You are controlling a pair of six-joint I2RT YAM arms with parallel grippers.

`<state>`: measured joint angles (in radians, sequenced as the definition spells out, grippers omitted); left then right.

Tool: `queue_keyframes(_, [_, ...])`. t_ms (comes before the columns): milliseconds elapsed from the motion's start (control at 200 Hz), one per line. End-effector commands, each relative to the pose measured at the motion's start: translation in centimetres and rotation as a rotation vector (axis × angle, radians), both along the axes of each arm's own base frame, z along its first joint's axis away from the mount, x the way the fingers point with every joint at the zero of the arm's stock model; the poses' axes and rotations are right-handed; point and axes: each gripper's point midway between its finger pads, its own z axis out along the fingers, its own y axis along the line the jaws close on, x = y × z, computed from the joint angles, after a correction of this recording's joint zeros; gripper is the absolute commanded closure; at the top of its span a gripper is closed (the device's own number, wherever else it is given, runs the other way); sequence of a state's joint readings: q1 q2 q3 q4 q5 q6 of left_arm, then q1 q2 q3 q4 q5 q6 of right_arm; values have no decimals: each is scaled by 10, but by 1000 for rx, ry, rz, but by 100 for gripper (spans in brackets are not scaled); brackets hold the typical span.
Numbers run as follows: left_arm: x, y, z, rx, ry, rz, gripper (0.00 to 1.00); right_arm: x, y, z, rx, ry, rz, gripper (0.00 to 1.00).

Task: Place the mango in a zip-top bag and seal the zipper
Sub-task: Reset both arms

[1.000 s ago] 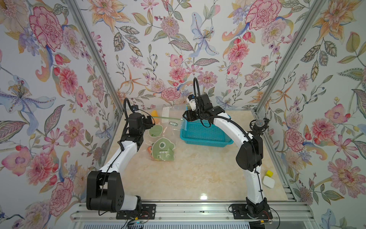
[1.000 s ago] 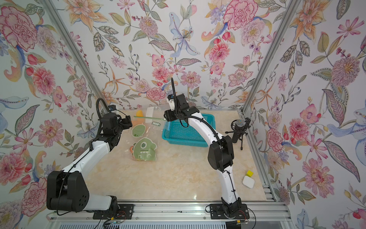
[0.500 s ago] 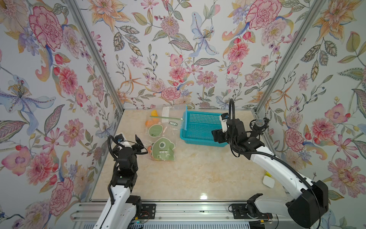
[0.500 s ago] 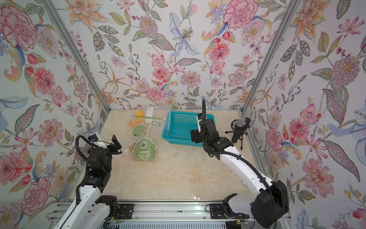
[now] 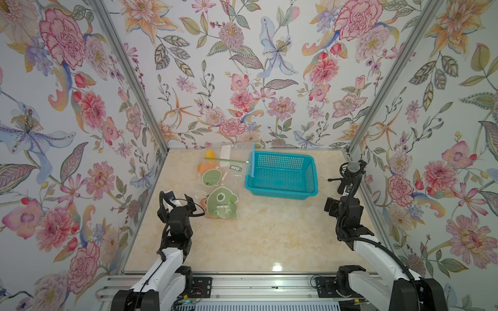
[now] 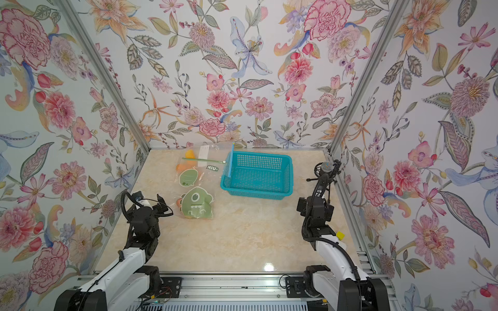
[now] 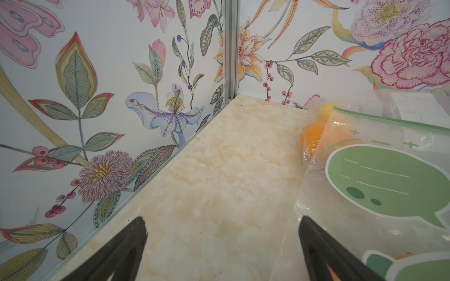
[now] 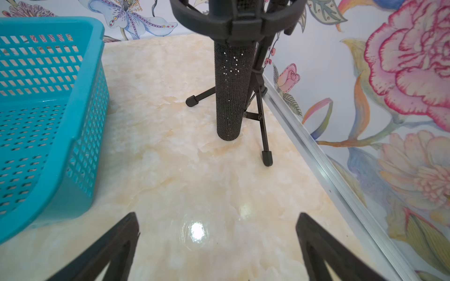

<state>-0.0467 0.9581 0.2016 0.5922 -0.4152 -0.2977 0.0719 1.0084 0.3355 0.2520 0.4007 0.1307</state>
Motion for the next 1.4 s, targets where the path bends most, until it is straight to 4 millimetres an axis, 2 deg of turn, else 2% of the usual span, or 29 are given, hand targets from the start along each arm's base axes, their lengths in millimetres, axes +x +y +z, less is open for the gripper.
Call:
queue_keyframes(0, [14, -3, 17, 38, -89, -55, 1, 19, -10, 41, -32, -233, 5, 0])
queue_keyframes(70, [20, -5, 11, 43, -74, -84, 1, 23, -17, 24, -32, -198, 4, 0])
queue_keyframes(180, [27, -9, 8, 60, -84, -119, 1, 28, -18, 10, -24, -206, 17, 0])
queue_keyframes(380, [39, -18, 5, 99, -90, -190, 1, 42, -12, 10, 21, -255, 61, 0])
queue_keyframes(575, [46, -23, 9, 147, -114, -253, 1, 54, 6, 7, 41, -303, 155, 0])
queue_keyframes(771, [61, -33, -4, 161, -86, -336, 1, 60, 30, -7, -2, -285, 261, 0])
queue_keyframes(806, [62, -34, -6, 162, -81, -341, 1, 64, 37, -4, -30, -294, 286, 0])
queue_keyframes(856, [62, -36, -7, 168, -80, -355, 1, 68, 43, -11, -44, -233, 302, 0])
queue_keyframes(971, [65, -41, -17, 182, -52, -368, 1, 69, 35, -11, -25, -234, 267, 0])
queue_keyframes(1171, [67, -37, -17, 207, -31, -295, 1, 69, 35, -11, -31, -235, 262, 0])
queue_keyframes(1396, [66, -38, -16, 213, -33, -290, 1, 69, 35, -11, -31, -235, 263, 0])
